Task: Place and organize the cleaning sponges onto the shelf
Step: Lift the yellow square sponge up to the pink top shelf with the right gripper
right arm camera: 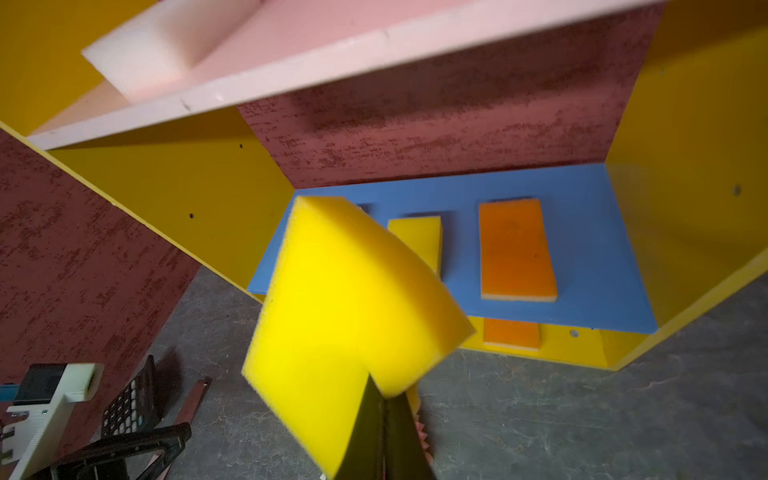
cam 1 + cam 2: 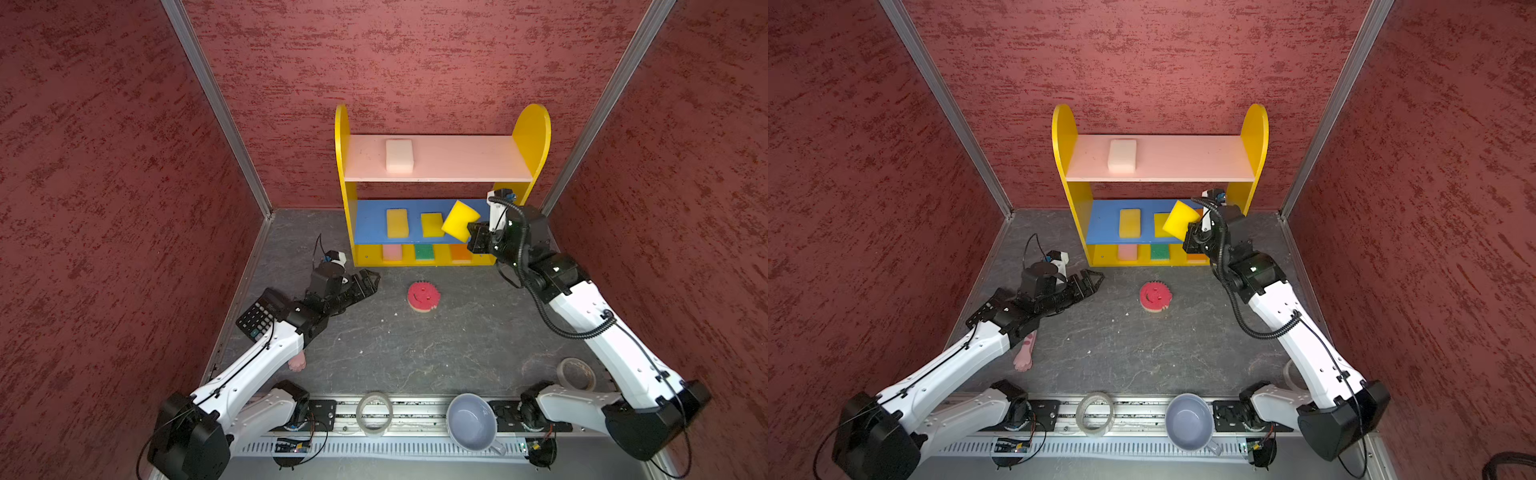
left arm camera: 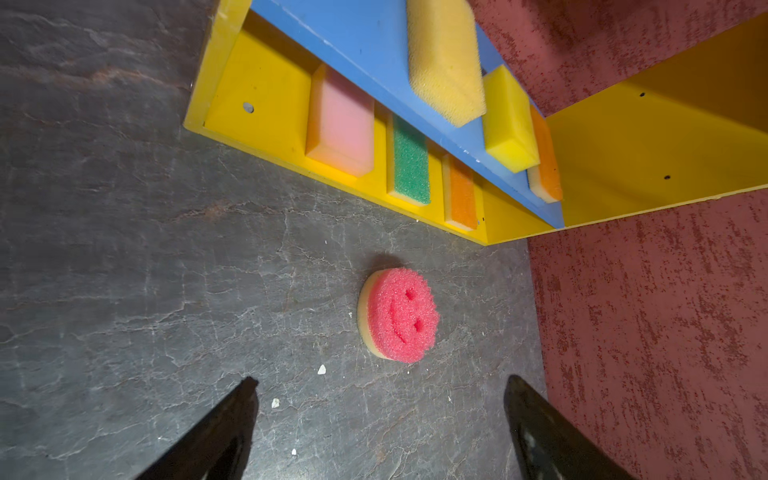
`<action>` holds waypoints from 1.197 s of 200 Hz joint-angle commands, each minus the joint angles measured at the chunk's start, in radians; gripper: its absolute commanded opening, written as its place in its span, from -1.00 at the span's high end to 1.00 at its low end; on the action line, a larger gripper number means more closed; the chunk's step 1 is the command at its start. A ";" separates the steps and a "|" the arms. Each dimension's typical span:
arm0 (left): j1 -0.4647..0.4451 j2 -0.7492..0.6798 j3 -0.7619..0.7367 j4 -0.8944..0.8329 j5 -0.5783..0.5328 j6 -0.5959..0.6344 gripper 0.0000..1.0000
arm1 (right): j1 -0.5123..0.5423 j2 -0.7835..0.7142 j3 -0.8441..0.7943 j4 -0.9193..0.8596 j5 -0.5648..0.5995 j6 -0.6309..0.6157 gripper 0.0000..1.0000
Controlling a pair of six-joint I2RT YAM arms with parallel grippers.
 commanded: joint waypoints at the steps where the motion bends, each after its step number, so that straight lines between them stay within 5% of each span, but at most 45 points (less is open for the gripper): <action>1: 0.017 -0.034 0.009 -0.049 -0.014 0.028 -0.85 | -0.003 0.033 0.107 -0.074 0.005 -0.130 1.00; 64: 0.037 -0.084 0.013 -0.109 0.013 0.031 -0.85 | -0.003 0.228 0.487 -0.059 -0.117 -0.369 1.00; 132: 0.040 -0.124 0.031 -0.181 -0.022 0.029 -0.85 | -0.007 0.724 1.280 -0.454 -0.104 -0.546 1.00; 239: 0.041 -0.058 0.047 -0.188 -0.003 -0.017 -0.86 | -0.088 0.783 1.230 -0.394 -0.174 -0.544 1.00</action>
